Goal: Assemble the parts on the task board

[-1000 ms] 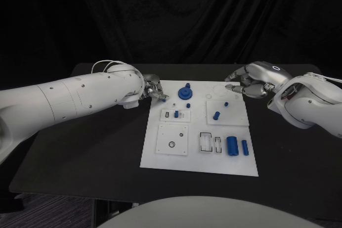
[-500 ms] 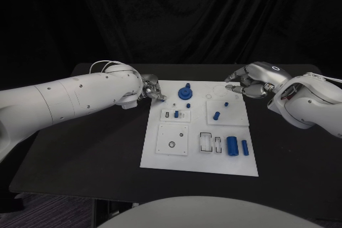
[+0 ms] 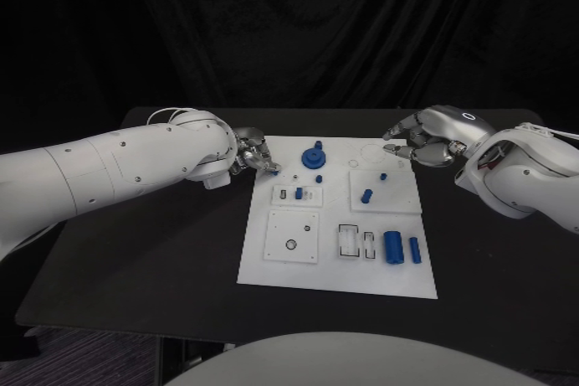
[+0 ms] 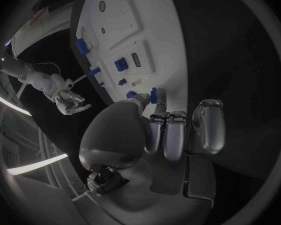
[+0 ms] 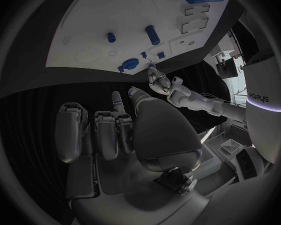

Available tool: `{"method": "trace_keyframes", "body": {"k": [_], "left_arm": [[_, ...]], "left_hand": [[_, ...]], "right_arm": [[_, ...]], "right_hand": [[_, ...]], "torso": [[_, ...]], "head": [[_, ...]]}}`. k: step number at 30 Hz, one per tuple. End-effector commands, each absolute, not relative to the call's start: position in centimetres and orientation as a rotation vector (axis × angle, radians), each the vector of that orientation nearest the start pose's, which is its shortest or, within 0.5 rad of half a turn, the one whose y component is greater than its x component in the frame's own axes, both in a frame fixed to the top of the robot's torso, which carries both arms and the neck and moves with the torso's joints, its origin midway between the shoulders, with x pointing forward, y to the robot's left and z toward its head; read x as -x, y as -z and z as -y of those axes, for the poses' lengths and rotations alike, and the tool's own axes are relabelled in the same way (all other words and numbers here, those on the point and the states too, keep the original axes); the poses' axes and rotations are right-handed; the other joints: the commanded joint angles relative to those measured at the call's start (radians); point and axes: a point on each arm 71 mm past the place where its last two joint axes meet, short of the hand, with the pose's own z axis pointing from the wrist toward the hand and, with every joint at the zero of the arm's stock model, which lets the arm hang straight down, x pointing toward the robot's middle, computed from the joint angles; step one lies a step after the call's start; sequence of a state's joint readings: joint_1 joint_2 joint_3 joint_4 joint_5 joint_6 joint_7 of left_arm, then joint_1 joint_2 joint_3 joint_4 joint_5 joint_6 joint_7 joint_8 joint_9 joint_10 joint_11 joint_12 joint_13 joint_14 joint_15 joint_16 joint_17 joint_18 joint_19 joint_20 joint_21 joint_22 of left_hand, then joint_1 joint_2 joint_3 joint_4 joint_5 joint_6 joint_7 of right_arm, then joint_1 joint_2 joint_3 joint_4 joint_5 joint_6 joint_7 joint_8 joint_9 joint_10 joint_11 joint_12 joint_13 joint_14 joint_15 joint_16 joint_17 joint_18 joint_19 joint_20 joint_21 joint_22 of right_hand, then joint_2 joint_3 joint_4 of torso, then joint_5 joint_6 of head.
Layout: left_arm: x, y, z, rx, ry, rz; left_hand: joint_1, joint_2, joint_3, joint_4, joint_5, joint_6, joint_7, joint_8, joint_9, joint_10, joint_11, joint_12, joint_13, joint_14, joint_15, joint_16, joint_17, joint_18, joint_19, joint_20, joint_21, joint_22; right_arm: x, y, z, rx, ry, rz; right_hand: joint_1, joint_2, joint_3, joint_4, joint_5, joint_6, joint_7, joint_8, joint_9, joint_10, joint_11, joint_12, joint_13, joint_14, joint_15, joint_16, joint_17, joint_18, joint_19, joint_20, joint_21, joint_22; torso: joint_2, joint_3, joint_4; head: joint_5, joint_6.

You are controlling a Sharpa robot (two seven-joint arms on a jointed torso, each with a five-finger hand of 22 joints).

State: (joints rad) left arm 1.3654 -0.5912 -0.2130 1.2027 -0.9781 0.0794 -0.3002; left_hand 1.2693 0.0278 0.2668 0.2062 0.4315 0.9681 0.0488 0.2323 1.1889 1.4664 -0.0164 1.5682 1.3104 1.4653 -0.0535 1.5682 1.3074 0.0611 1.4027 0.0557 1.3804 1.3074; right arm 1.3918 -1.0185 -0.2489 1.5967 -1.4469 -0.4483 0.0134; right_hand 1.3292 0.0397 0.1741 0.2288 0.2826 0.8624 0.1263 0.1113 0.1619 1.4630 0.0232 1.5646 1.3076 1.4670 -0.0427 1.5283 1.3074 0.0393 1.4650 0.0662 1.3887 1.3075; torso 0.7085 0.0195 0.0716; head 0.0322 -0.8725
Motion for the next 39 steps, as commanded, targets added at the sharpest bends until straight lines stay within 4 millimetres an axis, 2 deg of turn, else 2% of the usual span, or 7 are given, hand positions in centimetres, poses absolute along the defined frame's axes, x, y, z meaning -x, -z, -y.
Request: {"method": "trace_keyframes", "body": {"k": [1, 9, 13, 22, 39], "left_arm": [[-53.8, 20.7, -17.5, 0.218, 0.619, -2.213], [-52.1, 20.5, -18.1, 0.252, 0.666, -2.194], [-51.3, 20.4, -18.1, 0.256, 0.674, -2.198], [-50.1, 20.3, -17.8, 0.237, 0.677, -2.203], [-48.9, 22.3, -17.6, 0.177, 0.615, -2.213]], "left_hand": [[-0.005, -0.015, 0.015, -0.003, 0.005, 0.020, -0.009, 0.011, 0.003, 0.104, -0.007, 0.003, 0.260, 0.106, -0.009, 0.003, 0.263, -0.003, 0.001, -0.004, -0.005, 0.158], [-0.014, -0.021, 0.029, -0.002, 0.006, 0.030, -0.011, 0.013, 0.005, 0.104, -0.008, 0.003, 0.260, 0.106, -0.011, 0.003, 0.263, -0.003, 0.002, -0.005, -0.005, 0.160], [-0.016, -0.023, 0.034, -0.001, 0.009, 0.032, -0.011, 0.014, 0.006, 0.104, -0.009, 0.003, 0.260, 0.106, -0.011, 0.003, 0.263, -0.003, 0.002, -0.006, -0.005, 0.160], [-0.026, -0.024, 0.041, 0.003, 0.007, 0.034, -0.011, 0.013, 0.006, 0.104, -0.009, 0.003, 0.260, 0.106, -0.012, 0.003, 0.263, -0.003, 0.002, -0.006, -0.005, 0.161], [-0.039, -0.024, 0.049, 0.011, 0.013, 0.035, -0.011, 0.012, 0.007, 0.104, -0.009, 0.003, 0.260, 0.106, -0.012, 0.003, 0.263, -0.004, 0.005, -0.007, -0.003, 0.163]], "right_arm": [[-47.0, 15.6, 26.5, 0.226, -0.571, -1.556], [-46.9, 15.6, 26.8, 0.218, -0.560, -1.565], [-46.8, 15.6, 26.9, 0.216, -0.557, -1.570], [-46.8, 15.7, 26.8, 0.217, -0.557, -1.575], [-46.8, 15.7, 26.9, 0.215, -0.554, -1.577]], "right_hand": [[0.011, -0.001, 0.007, 0.000, 0.007, 0.007, -0.001, -0.007, -0.002, 0.093, 0.005, -0.006, 0.251, 0.090, 0.005, -0.005, 0.227, 0.007, 0.012, 0.006, -0.003, 0.201], [0.012, -0.001, 0.009, -0.001, 0.007, 0.007, -0.001, -0.007, -0.002, 0.091, 0.005, -0.008, 0.249, 0.089, 0.005, -0.007, 0.225, 0.008, 0.011, 0.006, -0.005, 0.200], [0.012, -0.001, 0.009, -0.001, 0.008, 0.007, -0.001, -0.007, -0.002, 0.090, 0.005, -0.009, 0.249, 0.089, 0.005, -0.009, 0.224, 0.008, 0.011, 0.006, -0.006, 0.200], [0.012, -0.001, 0.010, -0.002, 0.008, 0.007, -0.001, -0.007, -0.003, 0.088, 0.005, -0.011, 0.246, 0.087, 0.005, -0.014, 0.220, 0.009, 0.008, 0.006, -0.011, 0.198], [0.013, -0.001, 0.013, -0.003, 0.008, 0.008, -0.001, -0.008, -0.004, 0.085, 0.005, -0.013, 0.244, 0.086, 0.005, -0.019, 0.216, 0.010, 0.006, 0.006, -0.015, 0.197]], "torso": [[0.001, 0.0002, 0.0004], [0.001, -0.0002, 0.0020], [0.001, -0.0004, 0.0007], [0.001, -0.0003, 0.0028], [0.000, 0.0000, 0.0003]], "head": [[-0.001, 0.000], [-0.001, 0.000], [0.006, 0.000], [0.007, 0.000], [0.006, 0.000]]}}
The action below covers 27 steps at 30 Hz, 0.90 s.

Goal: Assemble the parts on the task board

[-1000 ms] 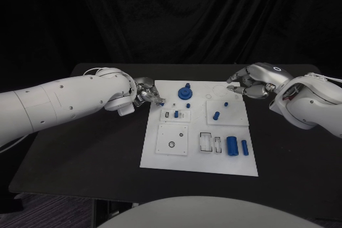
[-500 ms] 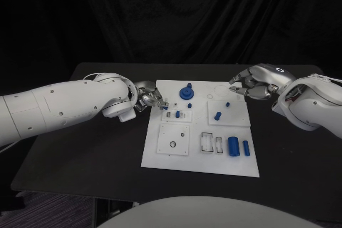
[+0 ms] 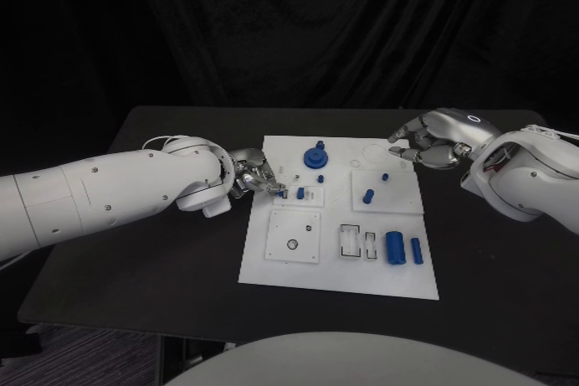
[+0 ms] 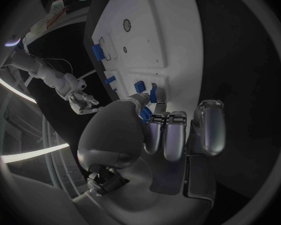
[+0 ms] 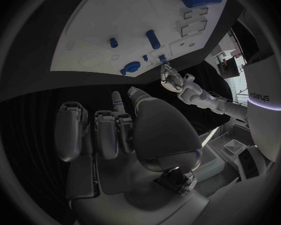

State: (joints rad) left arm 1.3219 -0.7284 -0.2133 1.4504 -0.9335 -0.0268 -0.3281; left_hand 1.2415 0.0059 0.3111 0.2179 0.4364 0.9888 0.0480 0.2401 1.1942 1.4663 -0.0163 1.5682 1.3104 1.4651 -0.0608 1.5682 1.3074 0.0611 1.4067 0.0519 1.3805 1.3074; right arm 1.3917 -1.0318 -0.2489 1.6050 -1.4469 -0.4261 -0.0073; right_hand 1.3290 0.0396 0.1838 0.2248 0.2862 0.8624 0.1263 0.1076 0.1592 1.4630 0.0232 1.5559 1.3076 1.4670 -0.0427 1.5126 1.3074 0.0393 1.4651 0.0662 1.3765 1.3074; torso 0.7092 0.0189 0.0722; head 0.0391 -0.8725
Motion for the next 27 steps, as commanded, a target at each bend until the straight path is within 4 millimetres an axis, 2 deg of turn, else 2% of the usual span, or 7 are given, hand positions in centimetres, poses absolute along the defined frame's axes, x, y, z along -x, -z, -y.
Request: {"method": "trace_keyframes", "body": {"k": [1, 10, 27], "left_arm": [[-48.92, 22.41, -17.54, 0.176, 0.614, -2.214], [-48.89, 22.78, -17.30, 0.175, 0.619, -2.213], [-48.65, 23.29, -17.10, 0.176, 0.630, -2.216]], "left_hand": [[-0.011, -0.002, 0.005, 0.000, 0.008, 0.014, -0.010, 0.004, 0.002, 0.104, -0.009, 0.003, 0.260, 0.106, -0.005, 0.003, 0.263, -0.004, 0.001, -0.003, -0.004, 0.163], [-0.012, -0.002, 0.006, 0.000, 0.009, 0.014, -0.010, 0.004, 0.002, 0.104, -0.009, 0.003, 0.260, 0.106, -0.005, 0.003, 0.263, -0.004, 0.001, -0.003, -0.004, 0.163], [-0.015, -0.002, 0.010, 0.001, 0.013, 0.014, -0.010, 0.003, 0.002, 0.104, -0.010, 0.003, 0.260, 0.106, -0.005, 0.003, 0.263, -0.004, 0.000, -0.004, -0.005, 0.163]], "right_arm": [[-46.81, 15.69, 26.90, 0.215, -0.554, -1.577], [-46.86, 15.71, 26.85, 0.216, -0.554, -1.577], [-46.89, 15.77, 26.86, 0.216, -0.551, -1.583]], "right_hand": [[0.013, 0.000, 0.003, 0.001, 0.005, 0.008, -0.001, -0.004, -0.001, 0.085, 0.005, -0.004, 0.244, 0.086, 0.005, -0.003, 0.216, 0.010, 0.006, 0.006, -0.003, 0.197], [0.015, -0.001, 0.006, -0.002, 0.006, 0.008, -0.001, -0.005, -0.002, 0.083, 0.005, -0.006, 0.243, 0.085, 0.005, -0.005, 0.214, 0.011, 0.004, 0.006, -0.007, 0.196], [0.019, -0.002, 0.013, -0.009, 0.013, 0.009, -0.001, -0.006, -0.004, 0.082, 0.005, -0.007, 0.242, 0.084, 0.005, -0.008, 0.213, 0.011, 0.003, 0.006, -0.010, 0.195]], "torso": [[-0.001, 0.0006, -0.0006], [0.000, -0.0006, -0.0011], [0.000, 0.0008, -0.0004]], "head": [[0.000, 0.000], [0.003, 0.000], [0.002, 0.000]]}}
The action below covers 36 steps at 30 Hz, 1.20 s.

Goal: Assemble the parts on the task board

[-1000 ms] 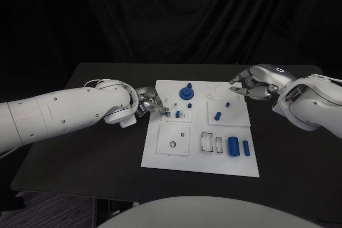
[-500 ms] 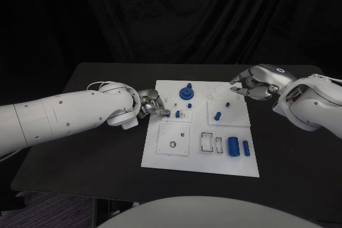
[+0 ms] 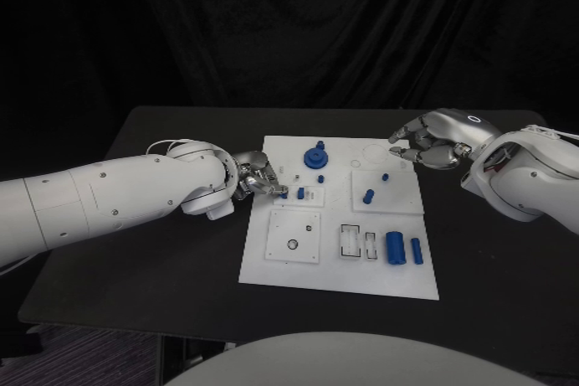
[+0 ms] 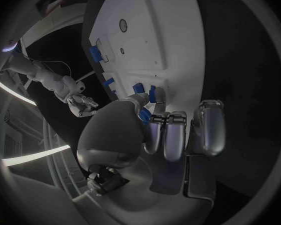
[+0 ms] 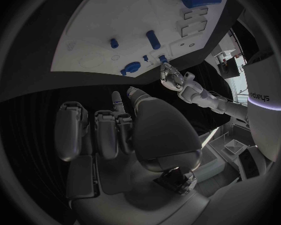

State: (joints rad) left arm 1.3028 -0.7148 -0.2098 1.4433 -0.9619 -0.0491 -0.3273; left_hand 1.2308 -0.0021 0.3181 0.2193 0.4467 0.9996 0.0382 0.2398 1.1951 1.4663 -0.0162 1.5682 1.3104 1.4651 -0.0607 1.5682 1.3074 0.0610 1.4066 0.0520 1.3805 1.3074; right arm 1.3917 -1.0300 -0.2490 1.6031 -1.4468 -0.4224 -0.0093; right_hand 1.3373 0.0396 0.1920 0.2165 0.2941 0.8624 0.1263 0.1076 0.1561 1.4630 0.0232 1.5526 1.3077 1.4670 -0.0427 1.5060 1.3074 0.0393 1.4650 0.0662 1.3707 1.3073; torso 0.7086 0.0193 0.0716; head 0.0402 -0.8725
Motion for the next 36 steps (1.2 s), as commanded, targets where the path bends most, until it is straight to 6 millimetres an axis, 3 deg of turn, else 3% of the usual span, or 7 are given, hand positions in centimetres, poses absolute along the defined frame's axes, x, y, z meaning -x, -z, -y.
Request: {"method": "trace_keyframes", "body": {"k": [1, 4, 14, 18, 25, 33, 36], "left_arm": [[-48.64, 23.33, -17.08, 0.176, 0.631, -2.216], [-48.58, 23.42, -17.02, 0.174, 0.635, -2.218], [-48.33, 23.59, -16.79, 0.158, 0.652, -2.230], [-48.29, 23.65, -16.72, 0.153, 0.655, -2.236], [-48.26, 23.72, -16.71, 0.149, 0.653, -2.244], [-48.30, 23.76, -16.73, 0.150, 0.652, -2.244], [-48.34, 23.78, -16.79, 0.154, 0.647, -2.243]], "left_hand": [[-0.005, 0.006, 0.003, 0.000, 0.003, 0.003, 0.000, 0.003, 0.002, 0.104, -0.010, 0.003, 0.260, 0.106, -0.005, 0.003, 0.263, -0.003, 0.001, -0.004, -0.005, 0.163], [-0.006, 0.006, 0.004, 0.000, 0.002, 0.003, 0.000, 0.003, 0.002, 0.104, -0.010, 0.003, 0.260, 0.106, -0.005, 0.003, 0.263, -0.003, 0.000, -0.004, -0.006, 0.163], [-0.044, 0.002, 0.012, 0.007, -0.096, 0.008, 0.001, -0.004, 0.004, 0.104, -0.008, 0.003, 0.260, 0.106, -0.005, 0.003, 0.263, -0.003, 0.000, -0.004, -0.010, 0.166], [-0.065, 0.004, -0.003, 0.019, -0.150, 0.011, 0.002, -0.009, 0.003, 0.104, -0.007, 0.003, 0.260, 0.106, -0.003, 0.003, 0.263, -0.003, -0.001, -0.003, -0.013, 0.167], [-0.075, 0.005, -0.016, 0.026, -0.186, 0.010, 0.004, -0.016, 0.000, 0.104, -0.005, 0.003, 0.260, 0.106, -0.002, 0.003, 0.263, -0.002, -0.001, -0.002, -0.015, 0.168], [-0.141, 0.006, -0.090, 0.069, -0.253, 0.014, 0.012, -0.031, -0.009, 0.104, 0.002, 0.003, 0.260, 0.106, 0.004, 0.003, 0.263, -0.003, 0.000, 0.004, -0.019, 0.172], [-0.214, 0.020, -0.151, 0.072, -0.294, 0.018, 0.014, -0.039, -0.013, 0.104, 0.005, 0.003, 0.260, 0.106, 0.007, 0.003, 0.263, -0.002, 0.001, 0.007, -0.021, 0.175]], "right_arm": [[-46.90, 15.78, 26.86, 0.215, -0.551, -1.584], [-46.90, 15.80, 26.86, 0.215, -0.550, -1.586], [-46.91, 15.88, 26.88, 0.213, -0.545, -1.594], [-46.91, 15.92, 26.89, 0.213, -0.543, -1.598], [-46.91, 15.98, 26.93, 0.211, -0.539, -1.606], [-46.92, 16.02, 26.90, 0.212, -0.537, -1.611], [-46.92, 16.04, 26.89, 0.212, -0.536, -1.614]], "right_hand": [[0.010, -0.002, 0.005, -0.001, 0.005, 0.009, -0.001, -0.006, -0.001, 0.082, 0.005, -0.004, 0.242, 0.084, 0.005, -0.001, 0.213, 0.011, 0.003, 0.006, -0.004, 0.195], [0.012, -0.003, 0.007, -0.003, 0.009, 0.010, -0.001, -0.007, -0.002, 0.082, 0.005, -0.004, 0.241, 0.084, 0.005, -0.002, 0.212, 0.012, 0.002, 0.006, -0.006, 0.195], [0.013, -0.004, 0.012, -0.007, 0.016, 0.010, -0.001, -0.008, -0.003, 0.082, 0.005, -0.004, 0.241, 0.084, 0.005, -0.003, 0.211, 0.012, 0.002, 0.006, -0.007, 0.194], [0.014, -0.005, 0.015, -0.010, 0.021, 0.011, -0.001, -0.008, -0.004, 0.081, 0.005, -0.005, 0.241, 0.084, 0.005, -0.003, 0.211, 0.012, 0.002, 0.006, -0.008, 0.194], [0.015, -0.006, 0.017, -0.012, 0.026, 0.012, -0.001, -0.009, -0.005, 0.080, 0.005, -0.005, 0.240, 0.083, 0.004, -0.005, 0.209, 0.013, 0.001, 0.006, -0.011, 0.193], [0.015, -0.007, 0.020, -0.014, 0.031, 0.013, -0.001, -0.009, -0.006, 0.079, 0.005, -0.007, 0.239, 0.083, 0.004, -0.006, 0.209, 0.013, 0.000, 0.006, -0.014, 0.192], [0.015, -0.007, 0.021, -0.015, 0.033, 0.014, -0.001, -0.009, -0.006, 0.079, 0.005, -0.007, 0.239, 0.083, 0.004, -0.007, 0.208, 0.013, -0.001, 0.006, -0.014, 0.192]], "torso": [[0.000, 0.0003, 0.0005], [0.000, 0.0000, 0.0003], [0.000, -0.0001, 0.0005], [0.000, 0.0001, -0.0001], [0.000, 0.0001, 0.0009], [0.000, -0.0004, 0.0002], [0.001, -0.0001, 0.0002]], "head": [[0.002, 0.000], [0.002, 0.000], [0.003, 0.000], [0.004, 0.000], [0.004, 0.000], [0.007, 0.000], [0.007, 0.000]]}}
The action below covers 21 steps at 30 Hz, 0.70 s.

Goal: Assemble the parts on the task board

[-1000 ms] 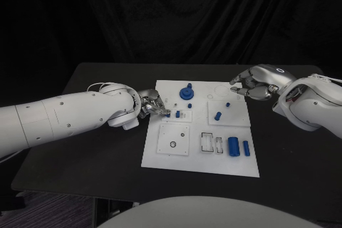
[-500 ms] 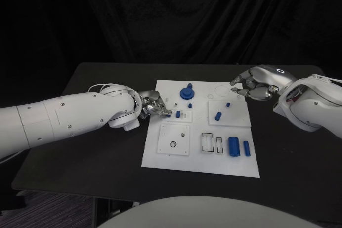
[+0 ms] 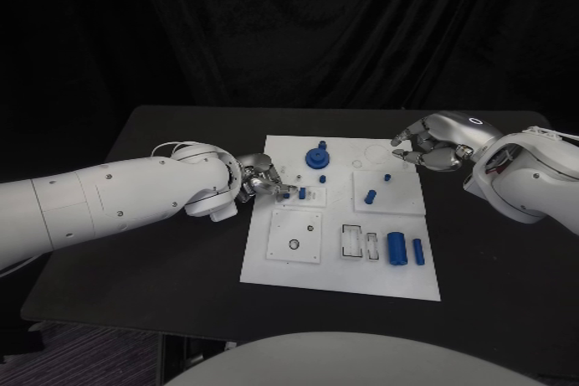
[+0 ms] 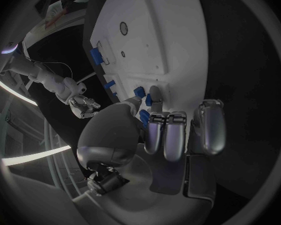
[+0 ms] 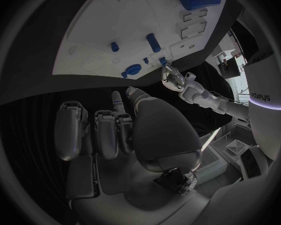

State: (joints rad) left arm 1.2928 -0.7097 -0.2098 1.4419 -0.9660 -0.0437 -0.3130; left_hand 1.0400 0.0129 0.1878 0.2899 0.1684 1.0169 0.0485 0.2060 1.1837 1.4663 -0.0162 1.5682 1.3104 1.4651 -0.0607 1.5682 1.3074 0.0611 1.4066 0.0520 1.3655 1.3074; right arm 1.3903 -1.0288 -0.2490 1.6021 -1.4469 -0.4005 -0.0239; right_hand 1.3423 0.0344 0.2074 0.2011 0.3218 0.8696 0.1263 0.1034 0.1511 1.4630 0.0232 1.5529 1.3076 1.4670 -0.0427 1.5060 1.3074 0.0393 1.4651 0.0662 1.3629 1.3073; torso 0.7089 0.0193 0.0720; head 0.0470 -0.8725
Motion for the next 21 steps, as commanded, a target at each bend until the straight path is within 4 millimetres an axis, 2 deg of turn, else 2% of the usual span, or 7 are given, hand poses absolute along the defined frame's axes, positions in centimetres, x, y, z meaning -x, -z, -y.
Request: {"method": "trace_keyframes", "body": {"k": [1, 5, 6, 8, 10, 14, 21], "left_arm": [[-48.36, 23.79, -16.81, 0.155, 0.645, -2.243], [-48.42, 23.82, -16.91, 0.159, 0.637, -2.244], [-48.44, 23.83, -16.93, 0.161, 0.635, -2.245], [-48.45, 23.85, -16.96, 0.162, 0.632, -2.245], [-48.47, 23.86, -16.99, 0.164, 0.627, -2.246], [-48.49, 23.91, -17.06, 0.167, 0.620, -2.251], [-48.59, 23.87, -17.21, 0.173, 0.620, -2.241]], "left_hand": [[-0.042, 0.010, -0.040, 0.001, -0.029, 0.002, 0.004, -0.006, -0.002, 0.104, 0.005, 0.003, 0.260, 0.106, 0.007, 0.003, 0.263, -0.003, 0.002, 0.007, -0.005, 0.176], [-0.088, 0.027, -0.086, 0.002, -0.066, 0.005, 0.005, -0.009, -0.001, 0.104, 0.005, 0.003, 0.260, 0.106, 0.008, 0.003, 0.263, -0.002, 0.003, 0.008, -0.008, 0.179], [-0.120, 0.035, -0.111, 0.002, -0.094, 0.007, 0.005, -0.009, 0.001, 0.104, 0.006, 0.003, 0.260, 0.106, 0.008, 0.003, 0.263, -0.003, 0.004, 0.009, -0.008, 0.180], [-0.141, 0.040, -0.132, 0.003, -0.109, 0.009, 0.005, -0.008, 0.003, 0.104, 0.006, 0.003, 0.260, 0.106, 0.008, 0.003, 0.263, -0.003, 0.005, 0.009, -0.008, 0.181], [-0.158, 0.045, -0.152, 0.003, -0.113, 0.010, 0.005, -0.006, 0.007, 0.104, 0.006, 0.003, 0.260, 0.106, 0.008, 0.003, 0.263, -0.003, 0.007, 0.009, -0.007, 0.183], [-0.159, 0.048, -0.156, 0.002, -0.111, 0.012, 0.005, -0.005, 0.009, 0.104, 0.006, 0.003, 0.260, 0.106, 0.008, 0.003, 0.263, -0.003, 0.007, 0.009, -0.008, 0.183], [-0.166, 0.054, -0.167, 0.003, -0.112, 0.015, 0.004, 0.000, 0.015, 0.104, 0.005, 0.003, 0.260, 0.106, 0.008, 0.003, 0.263, -0.004, 0.009, 0.009, -0.006, 0.185]], "right_arm": [[-46.92, 16.05, 26.89, 0.212, -0.536, -1.615], [-46.91, 16.06, 26.92, 0.211, -0.534, -1.617], [-46.90, 16.07, 26.93, 0.211, -0.534, -1.618], [-46.90, 16.07, 26.93, 0.211, -0.534, -1.619], [-46.90, 16.08, 26.92, 0.210, -0.533, -1.620], [-46.90, 16.09, 26.92, 0.210, -0.533, -1.622], [-46.91, 16.13, 27.00, 0.209, -0.528, -1.627]], "right_hand": [[0.010, -0.002, 0.006, 0.000, 0.005, 0.007, -0.001, -0.005, -0.001, 0.079, 0.005, -0.007, 0.239, 0.083, 0.004, -0.007, 0.208, 0.013, -0.001, 0.006, -0.006, 0.192], [0.010, -0.003, 0.008, -0.001, 0.010, 0.007, -0.001, -0.005, -0.002, 0.078, 0.005, -0.007, 0.238, 0.082, 0.004, -0.008, 0.207, 0.014, -0.002, 0.006, -0.009, 0.192], [0.010, -0.003, 0.008, -0.001, 0.010, 0.007, -0.001, -0.005, -0.002, 0.078, 0.005, -0.007, 0.238, 0.082, 0.004, -0.008, 0.207, 0.014, -0.002, 0.006, -0.009, 0.192], [0.010, -0.003, 0.008, -0.001, 0.010, 0.007, -0.001, -0.005, -0.002, 0.078, 0.005, -0.007, 0.238, 0.082, 0.004, -0.008, 0.207, 0.014, -0.002, 0.006, -0.009, 0.192], [0.010, -0.003, 0.009, -0.002, 0.012, 0.008, -0.001, -0.005, -0.002, 0.078, 0.004, -0.008, 0.238, 0.082, 0.004, -0.009, 0.207, 0.014, -0.001, 0.006, -0.009, 0.192], [0.010, -0.003, 0.009, -0.002, 0.012, 0.008, -0.001, -0.005, -0.002, 0.078, 0.004, -0.008, 0.238, 0.082, 0.004, -0.009, 0.207, 0.014, -0.001, 0.006, -0.009, 0.192], [0.010, -0.004, 0.010, -0.003, 0.014, 0.008, -0.001, -0.005, -0.002, 0.078, 0.004, -0.008, 0.238, 0.082, 0.004, -0.009, 0.207, 0.014, -0.002, 0.005, -0.010, 0.191]], "torso": [[0.001, -0.0004, -0.0001], [0.000, -0.0001, 0.0003], [0.000, 0.0000, 0.0006], [0.001, 0.0003, 0.0009], [0.001, 0.0002, 0.0008], [0.001, -0.0006, 0.0003], [0.001, 0.0000, 0.0002]], "head": [[0.001, 0.000], [0.002, 0.000], [0.001, 0.000], [0.001, 0.000], [0.001, 0.000], [0.003, 0.000], [0.004, 0.000]]}}
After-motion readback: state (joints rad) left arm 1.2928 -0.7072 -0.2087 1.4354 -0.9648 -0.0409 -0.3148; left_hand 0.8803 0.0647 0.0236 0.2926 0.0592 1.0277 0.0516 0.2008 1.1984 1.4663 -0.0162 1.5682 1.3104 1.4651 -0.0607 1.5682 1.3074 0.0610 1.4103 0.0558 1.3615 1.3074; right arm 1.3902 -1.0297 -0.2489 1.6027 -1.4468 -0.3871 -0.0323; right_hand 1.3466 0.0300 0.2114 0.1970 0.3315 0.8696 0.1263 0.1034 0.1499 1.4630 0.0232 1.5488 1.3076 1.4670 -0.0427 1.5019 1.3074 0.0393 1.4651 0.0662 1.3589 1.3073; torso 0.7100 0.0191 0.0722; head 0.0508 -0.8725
